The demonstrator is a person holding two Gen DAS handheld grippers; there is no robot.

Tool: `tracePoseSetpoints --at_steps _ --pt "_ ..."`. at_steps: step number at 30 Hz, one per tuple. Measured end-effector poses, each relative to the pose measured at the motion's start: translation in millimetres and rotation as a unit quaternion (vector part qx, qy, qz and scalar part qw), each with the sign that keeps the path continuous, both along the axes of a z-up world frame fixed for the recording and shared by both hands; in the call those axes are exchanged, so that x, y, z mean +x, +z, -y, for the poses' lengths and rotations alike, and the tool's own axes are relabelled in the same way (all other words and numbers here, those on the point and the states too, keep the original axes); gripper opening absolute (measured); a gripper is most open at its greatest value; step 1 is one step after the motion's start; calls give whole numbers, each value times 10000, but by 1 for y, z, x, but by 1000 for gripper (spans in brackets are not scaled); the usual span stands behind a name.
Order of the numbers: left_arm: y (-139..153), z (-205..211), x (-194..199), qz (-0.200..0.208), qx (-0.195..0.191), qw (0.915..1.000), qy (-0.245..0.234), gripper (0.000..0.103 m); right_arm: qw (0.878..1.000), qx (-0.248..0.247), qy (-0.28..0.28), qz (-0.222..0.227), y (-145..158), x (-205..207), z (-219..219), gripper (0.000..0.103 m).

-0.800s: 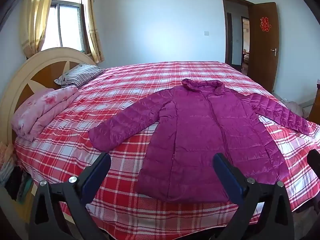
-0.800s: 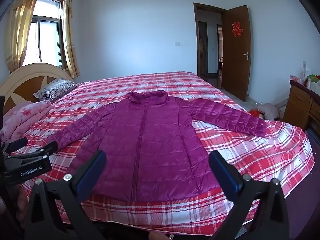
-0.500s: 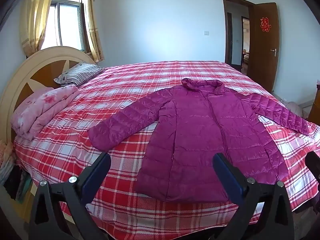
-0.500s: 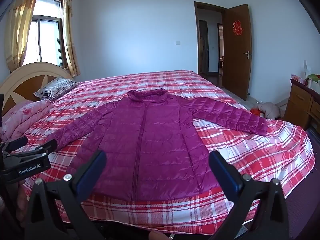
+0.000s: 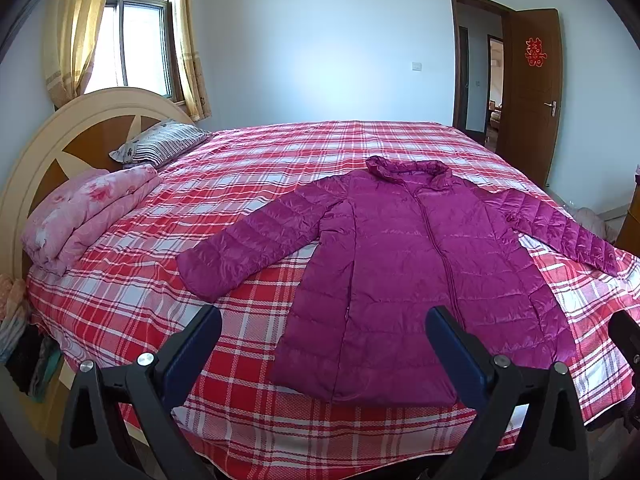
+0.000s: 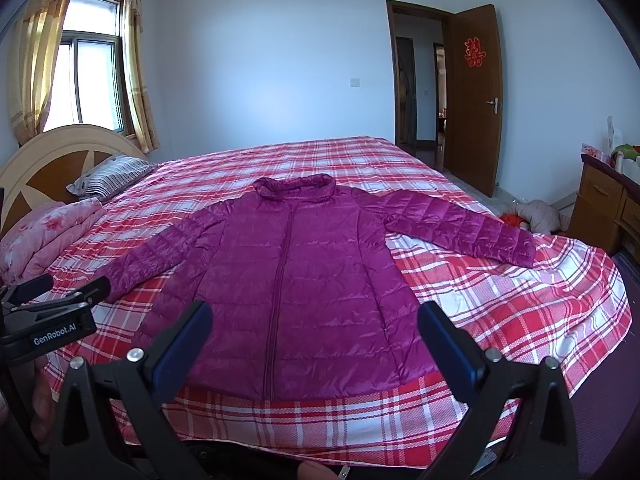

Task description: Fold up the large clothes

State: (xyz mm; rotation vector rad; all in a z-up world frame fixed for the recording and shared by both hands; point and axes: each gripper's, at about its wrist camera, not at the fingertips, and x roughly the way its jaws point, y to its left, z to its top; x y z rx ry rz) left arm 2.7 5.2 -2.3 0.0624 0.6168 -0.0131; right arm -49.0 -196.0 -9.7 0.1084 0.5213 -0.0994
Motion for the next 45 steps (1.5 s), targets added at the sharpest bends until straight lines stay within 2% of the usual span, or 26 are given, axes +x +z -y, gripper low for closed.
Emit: tracePoseSetpoints --at_steps 45 --pt "-2 -6 2 -29 -78 10000 8 102 10000 43 -54 -48 -5 3 4 103"
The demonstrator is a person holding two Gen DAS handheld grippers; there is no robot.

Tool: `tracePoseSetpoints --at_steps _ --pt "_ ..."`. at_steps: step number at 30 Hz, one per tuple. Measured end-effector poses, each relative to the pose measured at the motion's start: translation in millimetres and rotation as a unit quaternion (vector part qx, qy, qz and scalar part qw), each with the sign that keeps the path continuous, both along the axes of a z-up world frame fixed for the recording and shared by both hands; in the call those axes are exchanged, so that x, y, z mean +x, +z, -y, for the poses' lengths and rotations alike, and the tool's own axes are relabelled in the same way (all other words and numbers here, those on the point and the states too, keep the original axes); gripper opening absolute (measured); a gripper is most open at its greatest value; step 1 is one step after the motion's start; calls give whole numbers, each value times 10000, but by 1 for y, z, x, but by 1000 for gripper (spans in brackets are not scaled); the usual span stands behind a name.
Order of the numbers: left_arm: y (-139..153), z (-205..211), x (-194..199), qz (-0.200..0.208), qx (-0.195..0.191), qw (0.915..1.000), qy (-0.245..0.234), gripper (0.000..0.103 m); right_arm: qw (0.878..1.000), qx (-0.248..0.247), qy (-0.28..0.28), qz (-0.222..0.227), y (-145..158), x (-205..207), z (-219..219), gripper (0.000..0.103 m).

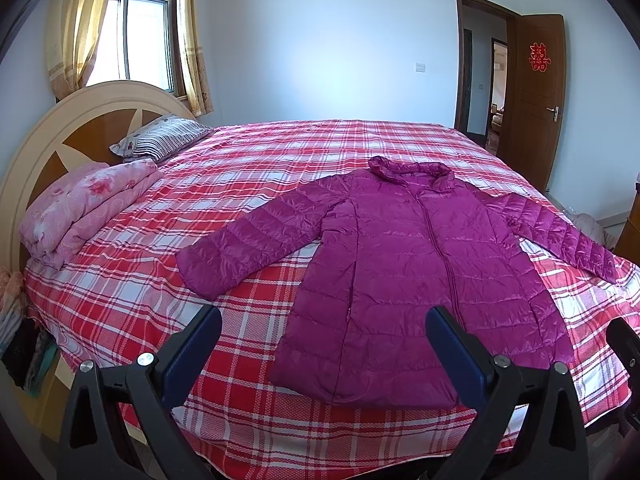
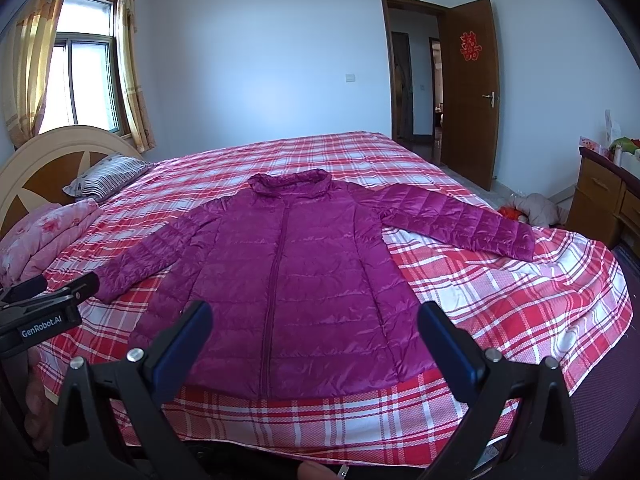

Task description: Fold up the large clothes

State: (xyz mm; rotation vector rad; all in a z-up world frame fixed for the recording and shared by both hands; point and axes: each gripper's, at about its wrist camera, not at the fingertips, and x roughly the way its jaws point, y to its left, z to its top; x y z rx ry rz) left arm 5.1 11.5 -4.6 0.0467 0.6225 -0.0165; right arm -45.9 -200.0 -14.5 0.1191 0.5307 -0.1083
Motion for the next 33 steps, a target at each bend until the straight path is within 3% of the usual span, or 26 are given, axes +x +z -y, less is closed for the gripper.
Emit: tracePoseSetpoints --at_steps 14,24,29,31,33 --pt "-2 1 3 -73 -24 10000 -3 102 9999 96 50 -45 -4 2 0 103" --pt "-8 0 10 -181 -28 9998 -27 102 9985 486 242 -78 -11 6 7 103" --pt "-19 2 24 -140 95 9998 -95 102 9932 965 454 -467 -37 23 19 103" --pt "-28 3 37 -165 158 9996 -169 102 9911 986 443 -772 -55 35 27 103" --pt "-37 7 54 -95 277 9992 -277 102 9924 862 329 -818 -65 41 37 96"
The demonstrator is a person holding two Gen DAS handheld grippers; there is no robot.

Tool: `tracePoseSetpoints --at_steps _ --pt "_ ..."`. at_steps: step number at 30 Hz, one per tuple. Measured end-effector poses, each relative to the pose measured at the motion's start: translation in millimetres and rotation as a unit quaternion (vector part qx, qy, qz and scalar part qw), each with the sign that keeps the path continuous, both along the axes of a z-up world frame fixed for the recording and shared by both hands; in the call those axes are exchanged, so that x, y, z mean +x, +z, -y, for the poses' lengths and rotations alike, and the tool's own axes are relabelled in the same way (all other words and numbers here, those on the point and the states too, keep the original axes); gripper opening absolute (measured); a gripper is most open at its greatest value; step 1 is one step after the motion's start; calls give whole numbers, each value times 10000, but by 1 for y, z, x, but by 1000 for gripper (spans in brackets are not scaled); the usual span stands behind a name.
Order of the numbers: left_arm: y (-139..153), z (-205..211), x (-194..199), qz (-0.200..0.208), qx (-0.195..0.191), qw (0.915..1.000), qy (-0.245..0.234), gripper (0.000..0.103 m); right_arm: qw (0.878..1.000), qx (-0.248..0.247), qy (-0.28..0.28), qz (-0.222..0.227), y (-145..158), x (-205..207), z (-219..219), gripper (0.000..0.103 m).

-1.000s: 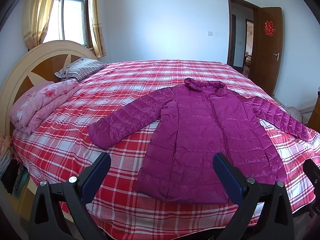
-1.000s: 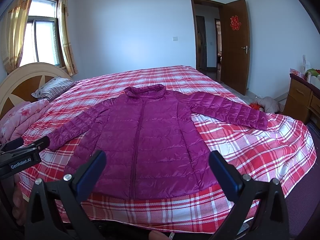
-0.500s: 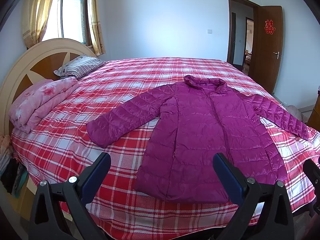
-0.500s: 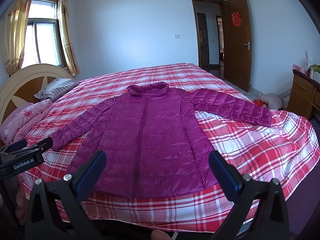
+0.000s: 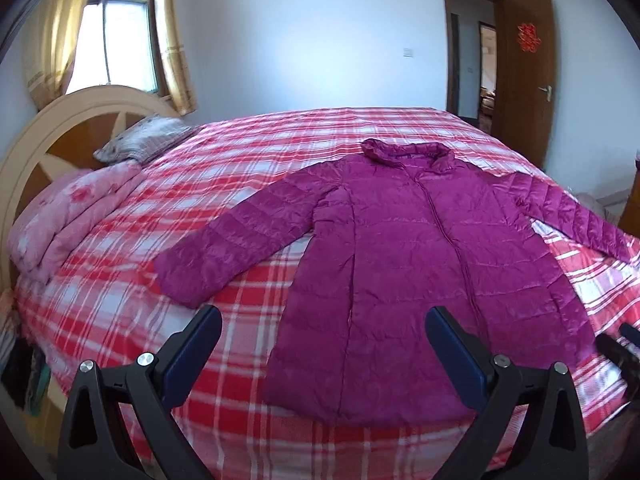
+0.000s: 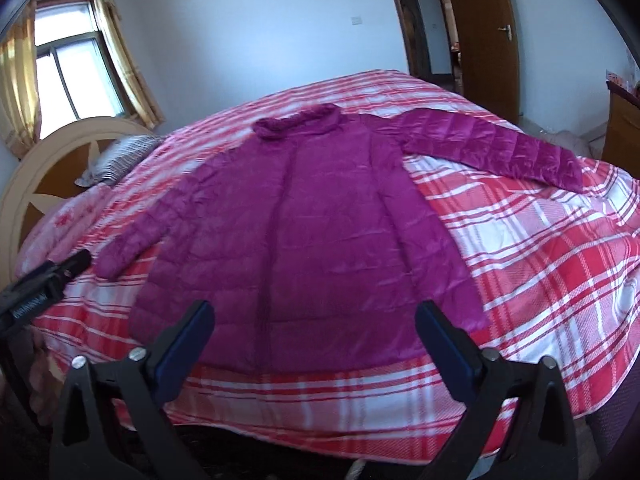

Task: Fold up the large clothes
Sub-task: 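Grasp the cuff of a jacket sleeve with the right tool and lift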

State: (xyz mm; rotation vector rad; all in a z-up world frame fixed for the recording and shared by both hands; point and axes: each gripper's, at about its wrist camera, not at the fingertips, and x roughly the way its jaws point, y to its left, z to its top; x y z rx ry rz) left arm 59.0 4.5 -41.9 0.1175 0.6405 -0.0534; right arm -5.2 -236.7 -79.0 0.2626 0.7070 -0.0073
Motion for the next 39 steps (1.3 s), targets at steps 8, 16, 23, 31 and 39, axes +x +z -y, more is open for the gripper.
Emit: tracePoseSetpoints --at_steps 8,16,23,31,39 --pt "-42 20 103 -113 460 9987 -170 102 9865 652 -1492 -200 -25 42 149 69" --pt "-70 35 189 -268 453 9986 51 102 9427 558 -3267 -377 -27 72 314 67" --pt "-91 33 234 -534 526 9964 395 102 9371 461 -3342 -895 -41 113 357 48" --pt "-108 34 240 -636 483 9962 348 102 9521 -119 -2941 -827 -24 132 344 13" --pt "-106 24 239 -676 165 9967 428 102 9581 -1628 -2264 653 103 176 248 12"
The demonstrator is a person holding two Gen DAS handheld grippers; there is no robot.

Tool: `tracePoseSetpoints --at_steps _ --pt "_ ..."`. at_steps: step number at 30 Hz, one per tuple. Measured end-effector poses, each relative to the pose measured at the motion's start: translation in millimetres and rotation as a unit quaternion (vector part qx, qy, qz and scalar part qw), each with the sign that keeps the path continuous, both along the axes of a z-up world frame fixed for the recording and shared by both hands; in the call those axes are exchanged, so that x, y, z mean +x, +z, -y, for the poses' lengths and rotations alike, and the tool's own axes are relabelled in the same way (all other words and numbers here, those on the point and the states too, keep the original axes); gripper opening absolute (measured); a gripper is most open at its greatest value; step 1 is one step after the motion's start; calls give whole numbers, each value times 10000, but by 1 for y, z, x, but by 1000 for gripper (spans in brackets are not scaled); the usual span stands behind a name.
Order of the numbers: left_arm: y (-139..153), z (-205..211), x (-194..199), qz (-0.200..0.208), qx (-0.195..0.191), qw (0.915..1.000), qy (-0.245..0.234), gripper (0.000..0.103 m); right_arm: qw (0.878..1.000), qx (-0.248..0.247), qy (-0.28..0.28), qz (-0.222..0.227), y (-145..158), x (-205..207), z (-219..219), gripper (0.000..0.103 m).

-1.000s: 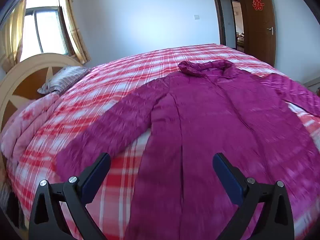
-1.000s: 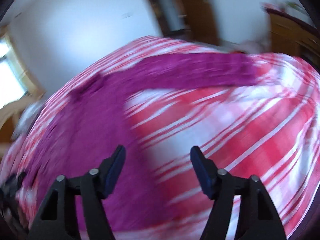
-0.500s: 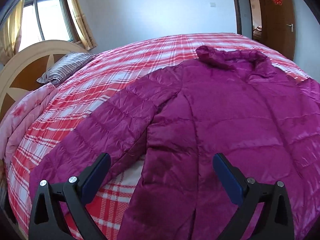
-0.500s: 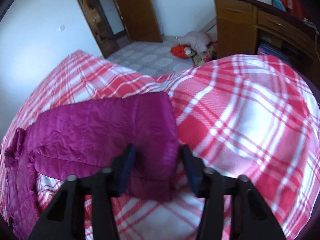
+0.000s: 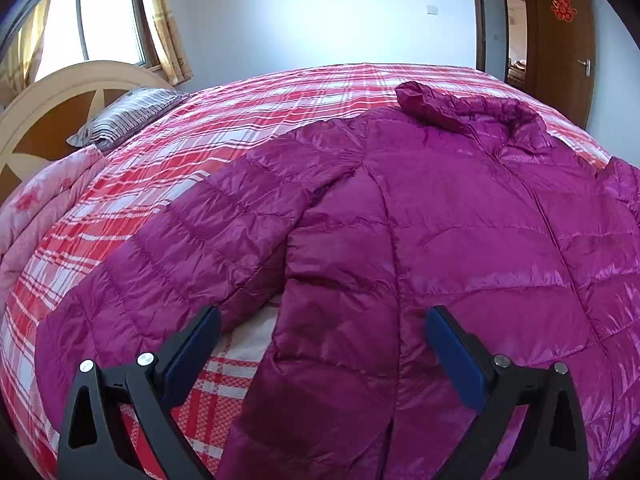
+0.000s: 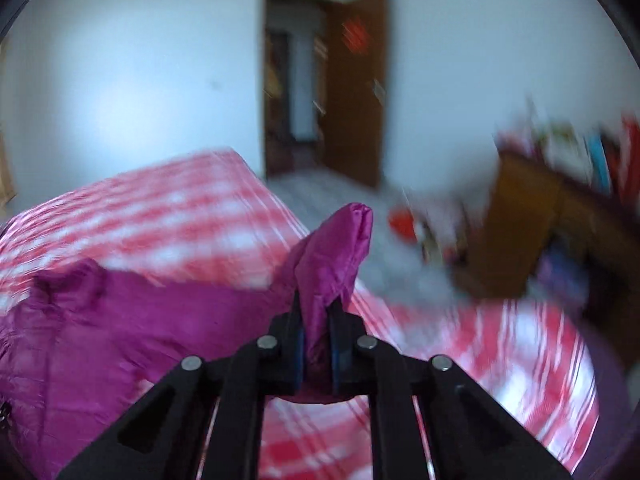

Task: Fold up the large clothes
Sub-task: 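Grasp the cuff of a jacket sleeve with the right tool and lift, then fold the held sleeve across the jacket body and open the right tool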

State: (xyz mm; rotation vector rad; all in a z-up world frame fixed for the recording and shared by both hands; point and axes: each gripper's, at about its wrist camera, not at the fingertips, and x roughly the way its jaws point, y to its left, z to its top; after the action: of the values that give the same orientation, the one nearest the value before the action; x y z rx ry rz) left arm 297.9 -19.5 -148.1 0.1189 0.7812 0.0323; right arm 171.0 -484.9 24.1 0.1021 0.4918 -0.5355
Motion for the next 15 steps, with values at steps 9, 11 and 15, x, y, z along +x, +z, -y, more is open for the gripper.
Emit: tracePoseSetpoints --at_steps 9,11,15 --pt "22 -24 -18 267 -111 9995 91 102 9694 -1019 2207 344 59 67 -225 12" --pt "26 -33 -21 324 -81 9993 145 102 9596 -996 2622 246 47 80 -268 12" --pt "31 -51 -25 357 -57 9991 241 102 9407 -986 3244 -126 3 106 -334 12"
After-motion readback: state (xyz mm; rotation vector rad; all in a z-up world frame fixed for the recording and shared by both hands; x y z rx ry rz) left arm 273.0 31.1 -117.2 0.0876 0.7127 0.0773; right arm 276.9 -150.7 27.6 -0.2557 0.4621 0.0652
